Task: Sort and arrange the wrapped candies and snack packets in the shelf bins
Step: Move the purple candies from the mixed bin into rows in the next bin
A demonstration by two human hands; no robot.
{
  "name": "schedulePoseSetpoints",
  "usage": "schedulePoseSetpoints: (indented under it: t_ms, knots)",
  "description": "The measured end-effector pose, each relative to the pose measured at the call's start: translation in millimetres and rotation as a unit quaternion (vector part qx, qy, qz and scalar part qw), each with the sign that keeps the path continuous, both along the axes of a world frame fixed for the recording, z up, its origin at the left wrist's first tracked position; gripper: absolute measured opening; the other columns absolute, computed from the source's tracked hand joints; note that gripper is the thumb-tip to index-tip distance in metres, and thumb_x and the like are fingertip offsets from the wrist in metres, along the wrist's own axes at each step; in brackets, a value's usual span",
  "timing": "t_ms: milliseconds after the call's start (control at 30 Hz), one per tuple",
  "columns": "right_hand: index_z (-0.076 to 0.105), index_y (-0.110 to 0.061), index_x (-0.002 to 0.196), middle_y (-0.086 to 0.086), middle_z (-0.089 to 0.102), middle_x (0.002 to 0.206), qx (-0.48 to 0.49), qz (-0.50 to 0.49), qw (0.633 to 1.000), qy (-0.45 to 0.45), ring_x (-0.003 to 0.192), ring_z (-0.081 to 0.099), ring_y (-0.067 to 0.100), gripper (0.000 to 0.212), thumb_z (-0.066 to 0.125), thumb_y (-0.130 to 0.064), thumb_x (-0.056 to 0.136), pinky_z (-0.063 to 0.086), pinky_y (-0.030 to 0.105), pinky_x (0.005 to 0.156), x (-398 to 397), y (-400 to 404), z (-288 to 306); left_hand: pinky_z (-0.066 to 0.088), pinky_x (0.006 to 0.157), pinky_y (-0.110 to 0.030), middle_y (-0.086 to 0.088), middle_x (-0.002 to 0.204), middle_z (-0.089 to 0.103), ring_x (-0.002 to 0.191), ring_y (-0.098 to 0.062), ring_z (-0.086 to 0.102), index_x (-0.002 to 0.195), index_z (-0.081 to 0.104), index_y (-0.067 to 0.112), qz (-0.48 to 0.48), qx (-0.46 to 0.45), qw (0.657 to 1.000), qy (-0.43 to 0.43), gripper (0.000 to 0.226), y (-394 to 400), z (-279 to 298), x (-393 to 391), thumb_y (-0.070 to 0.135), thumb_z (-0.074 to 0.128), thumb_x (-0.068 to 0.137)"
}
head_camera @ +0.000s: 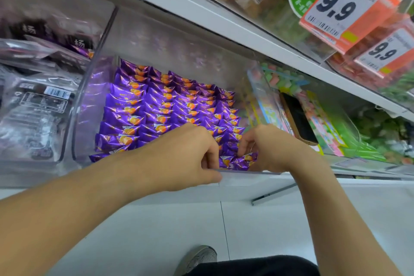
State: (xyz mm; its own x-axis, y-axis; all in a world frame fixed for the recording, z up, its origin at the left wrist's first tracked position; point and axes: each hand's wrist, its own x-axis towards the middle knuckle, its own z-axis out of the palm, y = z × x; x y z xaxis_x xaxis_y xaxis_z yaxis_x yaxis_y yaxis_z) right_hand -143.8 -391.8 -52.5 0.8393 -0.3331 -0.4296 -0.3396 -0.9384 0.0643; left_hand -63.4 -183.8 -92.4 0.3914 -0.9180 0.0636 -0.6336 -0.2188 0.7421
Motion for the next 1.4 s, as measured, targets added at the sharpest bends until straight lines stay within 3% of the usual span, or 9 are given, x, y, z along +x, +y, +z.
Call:
schedulePoseSetpoints:
  t_ms: [200,400,467,533,633,800,1000,1400]
  knots:
    - [0.065,-0.023,0.083,-0.002,0.066,0.088,-0.058,0.04,0.997,-0.019,0.084,0.061,0.021,0.026,0.081,-0.012,0.067,0.055,0.035,0.073,-3,2,-4,0.043,0.059,-0.007,0.014,0.07,0.069,0.071,0.004,0.06,0.079,0.075,0.023,0.001,0.0,1.0,0.012,0.018,1,-1,1,0.041,0.076,0.081]
    - [0.067,-0.018,0.083,-0.012,0.061,0.072,-0.04,0.062,0.996,0.05,0.079,0.065,0.016,0.023,0.082,-0.006,0.07,0.053,0.028,0.067,1,3,18,0.039,0.053,-0.005,0.01,0.067,0.071,0.063,0.004,0.061,0.077,0.075,0.022,-0.014,0.001,1.0,0.022,0.018,5,2,3,0.039,0.077,0.082]
    - [0.07,-0.017,0.087,-0.014,0.063,0.072,-0.02,0.065,0.995,0.067,0.079,0.067,0.011,0.018,0.079,-0.008,0.075,0.052,0.02,0.064,1,2,22,0.039,0.054,-0.005,0.01,0.066,0.071,0.061,0.003,0.062,0.076,0.075,0.022,-0.019,0.009,1.0,0.022,0.017,7,3,5,0.038,0.077,0.082]
    - [0.071,-0.021,0.09,-0.014,0.066,0.075,-0.016,0.074,0.995,0.071,0.072,0.063,0.002,0.014,0.081,-0.023,0.08,0.043,0.011,0.057,2,1,22,0.039,0.054,-0.005,0.011,0.066,0.071,0.062,0.002,0.062,0.076,0.074,0.023,-0.017,0.015,1.0,0.017,0.018,11,2,8,0.04,0.076,0.081]
    - [0.072,-0.021,0.094,-0.004,0.073,0.083,-0.018,0.072,0.994,0.086,0.065,0.059,0.003,0.013,0.078,-0.026,0.084,0.05,0.024,0.066,9,0,15,0.04,0.056,-0.005,0.012,0.066,0.071,0.064,0.001,0.063,0.076,0.074,0.023,-0.018,0.016,1.0,0.014,0.02,16,1,9,0.043,0.075,0.082]
    - [0.076,-0.016,0.09,0.001,0.071,0.086,-0.058,0.11,0.987,0.103,0.08,0.055,0.016,0.009,0.07,-0.011,0.086,0.055,0.036,0.078,13,2,-1,0.039,0.056,-0.004,0.014,0.068,0.071,0.068,0.004,0.062,0.078,0.075,0.023,-0.018,0.006,1.0,0.006,0.018,21,1,8,0.04,0.072,0.084]
    - [0.077,-0.018,0.087,-0.004,0.074,0.084,-0.029,0.12,0.989,0.083,0.079,0.066,0.014,0.005,0.076,-0.022,0.084,0.054,0.028,0.076,11,1,2,0.04,0.058,-0.004,0.012,0.07,0.071,0.07,0.003,0.062,0.078,0.075,0.023,-0.016,-0.005,1.0,0.004,0.019,23,-1,10,0.04,0.071,0.085]
    - [0.077,-0.015,0.081,0.003,0.072,0.076,-0.067,0.123,0.989,0.047,0.073,0.063,0.022,0.021,0.076,-0.036,0.083,0.055,0.038,0.071,7,0,-6,0.043,0.061,-0.006,0.014,0.068,0.07,0.071,0.005,0.062,0.077,0.076,0.024,-0.016,-0.008,1.0,-0.015,0.017,23,-2,9,0.039,0.072,0.084]
